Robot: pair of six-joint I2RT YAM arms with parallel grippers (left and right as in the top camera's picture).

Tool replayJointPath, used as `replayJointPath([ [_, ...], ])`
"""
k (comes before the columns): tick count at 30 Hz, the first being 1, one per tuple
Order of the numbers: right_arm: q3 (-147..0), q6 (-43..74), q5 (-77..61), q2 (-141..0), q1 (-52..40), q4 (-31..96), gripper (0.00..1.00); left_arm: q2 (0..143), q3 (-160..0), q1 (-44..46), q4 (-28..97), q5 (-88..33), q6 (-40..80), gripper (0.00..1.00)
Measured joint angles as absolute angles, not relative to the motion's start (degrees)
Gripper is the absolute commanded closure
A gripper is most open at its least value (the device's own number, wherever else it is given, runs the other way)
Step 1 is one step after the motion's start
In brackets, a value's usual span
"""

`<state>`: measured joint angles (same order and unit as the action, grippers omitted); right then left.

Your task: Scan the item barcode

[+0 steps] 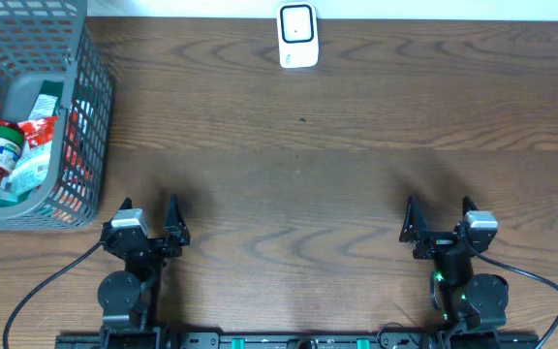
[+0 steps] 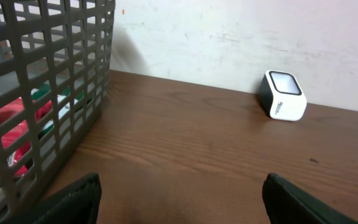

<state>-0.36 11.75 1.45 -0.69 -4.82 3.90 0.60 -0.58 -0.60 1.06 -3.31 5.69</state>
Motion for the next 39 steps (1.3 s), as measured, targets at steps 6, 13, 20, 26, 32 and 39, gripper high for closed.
replayJointPath([
  [6, -0.4, 11.7, 1.5, -0.7, -4.8, 3.9, 0.01, 0.6, -0.6, -0.6, 1.1, -3.3, 5.7, 0.17],
  [13, -0.4, 11.7, 1.5, -0.7, -4.8, 3.9, 0.01, 0.6, -0.6, -0.6, 1.1, -3.3, 5.7, 0.17],
  [20, -0.4, 11.7, 1.5, -0.7, -4.8, 3.9, 0.01, 0.6, -0.6, -0.6, 1.1, -3.3, 5.7, 0.17],
  [26, -0.4, 11.7, 1.5, -0.7, -4.8, 3.9, 0.01, 0.6, -0.6, -0.6, 1.1, -3.3, 5.7, 0.17],
  [32, -0.4, 11.7, 1.5, -0.7, -4.8, 3.9, 0.01, 0.6, -2.3, -0.6, 4.5, -3.3, 6.0, 0.17],
  [39, -0.4, 11.7, 1.5, -0.7, -4.8, 3.9, 0.01, 0.9, -5.8, -0.6, 14.1, -3.3, 7.5, 0.17],
])
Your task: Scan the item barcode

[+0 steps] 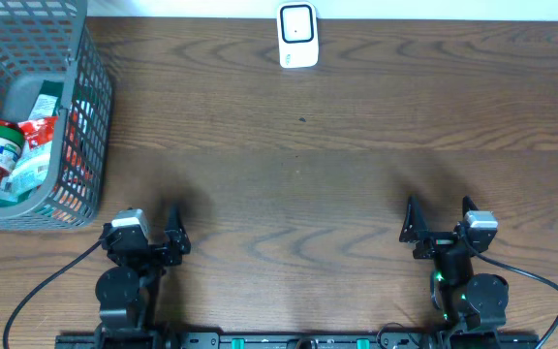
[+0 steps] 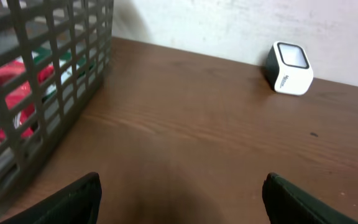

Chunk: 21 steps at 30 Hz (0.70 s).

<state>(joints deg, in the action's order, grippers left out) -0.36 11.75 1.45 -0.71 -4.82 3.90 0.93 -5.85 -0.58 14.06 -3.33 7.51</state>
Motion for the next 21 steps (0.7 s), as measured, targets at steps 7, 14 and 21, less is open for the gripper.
replayJointPath([
  [7, -0.4, 11.7, 1.5, -0.7, -4.8, 3.9, 0.01, 7.0, -16.8, -0.6, 23.5, -3.6, 9.9, 0.17],
  [14, -0.4, 11.7, 1.5, -0.8, -4.8, 3.9, 0.01, 18.2, -31.3, -0.6, 35.4, -3.7, 10.7, 0.17],
  [21, -0.4, 11.7, 1.5, -0.7, -4.8, 3.9, 0.01, 32.4, -49.6, -0.6, 52.0, -3.9, 10.8, 0.17],
])
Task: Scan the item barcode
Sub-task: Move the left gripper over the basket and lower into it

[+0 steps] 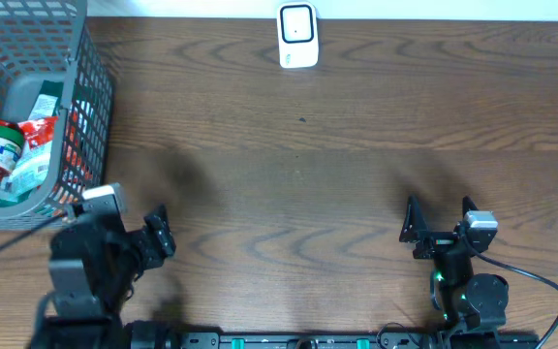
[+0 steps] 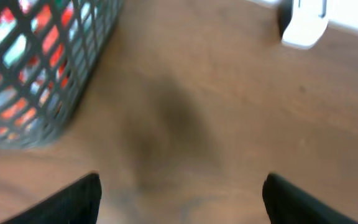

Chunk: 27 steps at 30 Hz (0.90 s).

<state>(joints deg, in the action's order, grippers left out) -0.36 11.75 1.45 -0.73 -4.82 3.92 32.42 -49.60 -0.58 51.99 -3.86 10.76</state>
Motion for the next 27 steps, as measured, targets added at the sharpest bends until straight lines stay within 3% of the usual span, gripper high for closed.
replayJointPath([
  [13, -0.4, 11.7, 1.4, -0.8, -4.8, 3.9, 0.01, 60.0, -88.3, -0.6, 73.4, -7.6, 10.2, 0.16],
  [27, -0.4, 11.7, 1.4, -0.8, -4.8, 3.9, 0.01, 69.6, -94.6, -2.4, 68.0, -1.7, 6.3, 0.17],
])
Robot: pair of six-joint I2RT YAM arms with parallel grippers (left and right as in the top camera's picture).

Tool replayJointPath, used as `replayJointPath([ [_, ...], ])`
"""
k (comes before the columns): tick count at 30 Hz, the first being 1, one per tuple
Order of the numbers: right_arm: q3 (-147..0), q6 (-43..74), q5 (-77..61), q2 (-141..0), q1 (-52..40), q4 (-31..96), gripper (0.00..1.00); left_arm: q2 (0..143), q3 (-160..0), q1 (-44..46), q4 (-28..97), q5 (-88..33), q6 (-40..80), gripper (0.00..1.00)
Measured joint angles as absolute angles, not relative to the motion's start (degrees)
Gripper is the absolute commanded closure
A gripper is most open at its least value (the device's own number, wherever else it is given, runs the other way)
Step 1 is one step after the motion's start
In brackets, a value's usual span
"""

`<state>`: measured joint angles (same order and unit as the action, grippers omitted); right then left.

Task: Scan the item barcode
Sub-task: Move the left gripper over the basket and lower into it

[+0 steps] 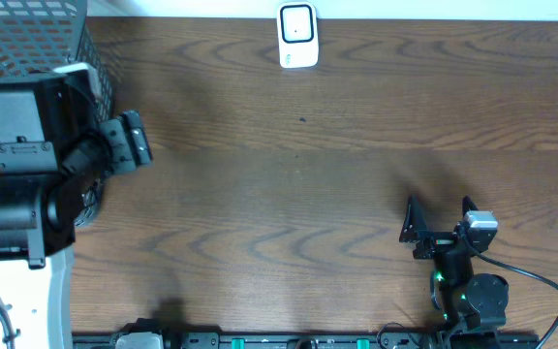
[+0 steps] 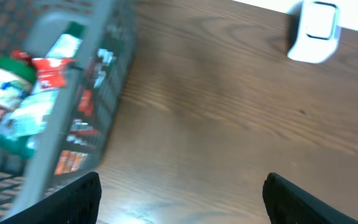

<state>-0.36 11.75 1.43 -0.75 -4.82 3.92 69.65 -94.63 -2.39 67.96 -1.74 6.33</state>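
The white barcode scanner stands at the table's far edge, its window facing up; the left wrist view has the scanner at top right. The items lie in a grey mesh basket: a green-capped bottle, a red packet and a green-and-white pouch. My left gripper is open and holds nothing, raised high just right of the basket. From overhead, the left arm covers most of the basket. My right gripper sits open and holds nothing at the near right.
The basket's right wall lies right beside the left gripper. Bare wooden tabletop stretches between the basket, the scanner and the right arm. A pale wall runs behind the scanner.
My left arm has risen and moved toward the far left, from the table's near edge to beside the basket. Its camera now looks down into the basket. The right arm has not moved.
Both grippers sat open at the near edge, the left one looking level across the table at the basket and scanner. It then tilted downward, lifted and shifted left, and now hangs high beside the basket with the items in view. Nothing has been taken.
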Motion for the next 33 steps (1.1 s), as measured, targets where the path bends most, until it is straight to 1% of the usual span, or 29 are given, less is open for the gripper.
replayJointPath([
  [3, -0.4, 11.7, 1.4, -0.8, -4.8, 3.9, 0.01, 70.5, -95.0, -5.8, 67.1, -1.0, 6.6, 0.18],
  [8, -0.4, 11.7, 1.4, -0.8, -4.8, 3.9, 0.01, 73.5, -100.1, -14.0, 65.3, -0.6, 7.1, 0.18],
  [13, -0.4, 11.7, 1.4, -0.8, -4.8, 3.9, 0.01, 75.8, -104.3, -21.4, 59.4, -0.3, 8.1, 0.18],
  [18, -0.4, 11.7, 1.4, -0.8, -4.8, 3.9, 0.01, 78.5, -104.8, -28.2, 57.9, 0.0, 12.1, 0.18],
  [22, -0.4, 11.7, 1.4, -0.8, -4.8, 3.9, 0.01, 83.3, -104.8, -32.6, 58.1, 0.0, 15.6, 0.18],
  [28, -0.4, 11.7, 1.5, -0.8, -4.8, 3.9, 0.01, 91.3, -104.8, -34.5, 58.2, 0.2, 17.9, 0.17],
  [33, -0.4, 11.7, 1.4, -0.8, -4.8, 3.9, 0.01, 96.8, -104.8, -35.0, 58.2, 0.2, 23.1, 0.17],
])
